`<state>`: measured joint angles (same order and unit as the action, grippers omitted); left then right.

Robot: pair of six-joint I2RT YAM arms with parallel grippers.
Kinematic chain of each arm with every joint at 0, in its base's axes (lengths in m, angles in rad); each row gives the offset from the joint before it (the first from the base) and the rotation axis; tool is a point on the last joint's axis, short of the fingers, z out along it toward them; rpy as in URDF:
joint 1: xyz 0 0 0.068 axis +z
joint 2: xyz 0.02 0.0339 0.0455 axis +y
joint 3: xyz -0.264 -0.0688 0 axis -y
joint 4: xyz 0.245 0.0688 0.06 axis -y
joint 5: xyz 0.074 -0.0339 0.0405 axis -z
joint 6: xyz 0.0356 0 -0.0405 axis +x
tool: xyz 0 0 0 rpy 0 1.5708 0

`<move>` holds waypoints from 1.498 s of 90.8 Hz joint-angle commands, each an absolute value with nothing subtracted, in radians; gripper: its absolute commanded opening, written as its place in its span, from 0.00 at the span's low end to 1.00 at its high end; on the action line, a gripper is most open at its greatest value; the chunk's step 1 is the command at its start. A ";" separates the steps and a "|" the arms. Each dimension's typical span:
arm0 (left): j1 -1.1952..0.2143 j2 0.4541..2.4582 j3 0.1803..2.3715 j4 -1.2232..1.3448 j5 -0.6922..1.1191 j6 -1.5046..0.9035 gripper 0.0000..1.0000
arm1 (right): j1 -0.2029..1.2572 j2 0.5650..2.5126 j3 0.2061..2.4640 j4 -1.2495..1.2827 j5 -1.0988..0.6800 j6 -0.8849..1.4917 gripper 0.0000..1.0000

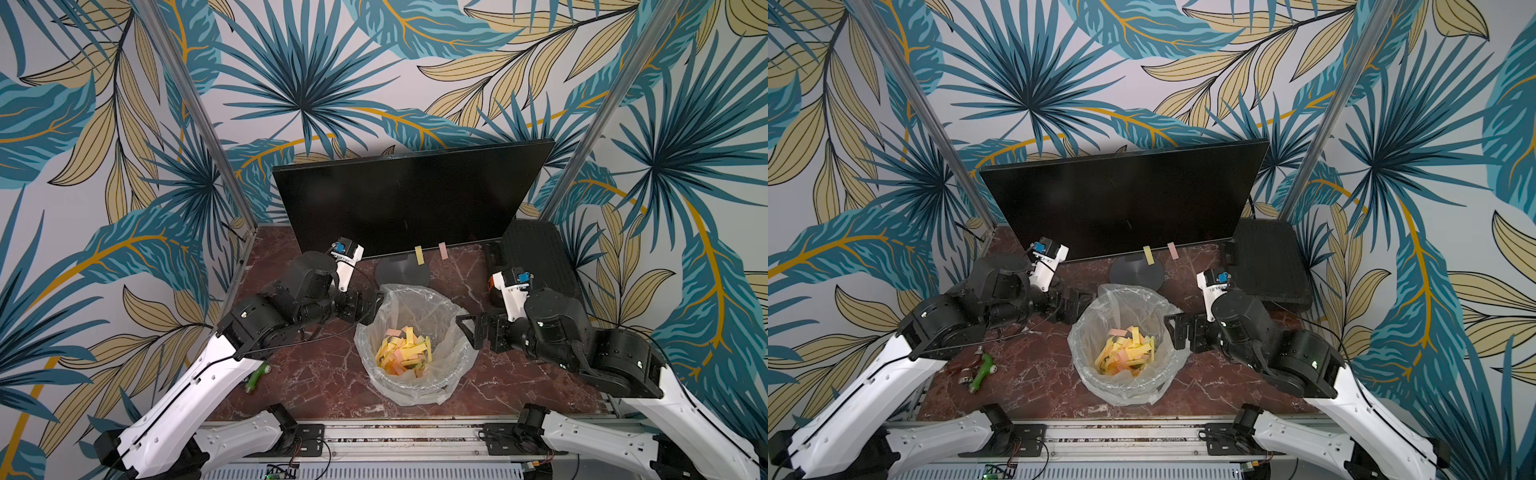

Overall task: Remove the sticky note from the monitor
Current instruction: Place the sticky note in the trash bin, then move the trash bin to the center of the board.

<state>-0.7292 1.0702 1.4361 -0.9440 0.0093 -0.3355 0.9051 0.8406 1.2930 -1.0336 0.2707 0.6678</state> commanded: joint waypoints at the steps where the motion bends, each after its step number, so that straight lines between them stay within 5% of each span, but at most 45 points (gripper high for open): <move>1: -0.724 1.081 1.469 -0.955 0.023 -0.309 1.00 | 0.895 0.777 1.248 -1.162 0.371 0.770 0.99; 31: -0.723 1.109 1.492 -0.946 0.028 -0.301 1.00 | 0.876 0.729 1.087 -1.232 0.413 0.905 0.99; 79: -0.724 1.105 1.525 -0.953 0.018 -0.308 1.00 | 0.703 0.758 0.715 -0.851 0.152 0.881 0.97; 136: -0.724 1.082 1.549 -0.941 0.019 -0.336 1.00 | 0.719 1.080 0.761 -0.504 -0.067 0.820 0.91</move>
<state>-0.7292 1.1004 1.5120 -0.9512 0.0227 -0.3286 0.7017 1.0302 0.7280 -0.6132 -0.0166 0.8330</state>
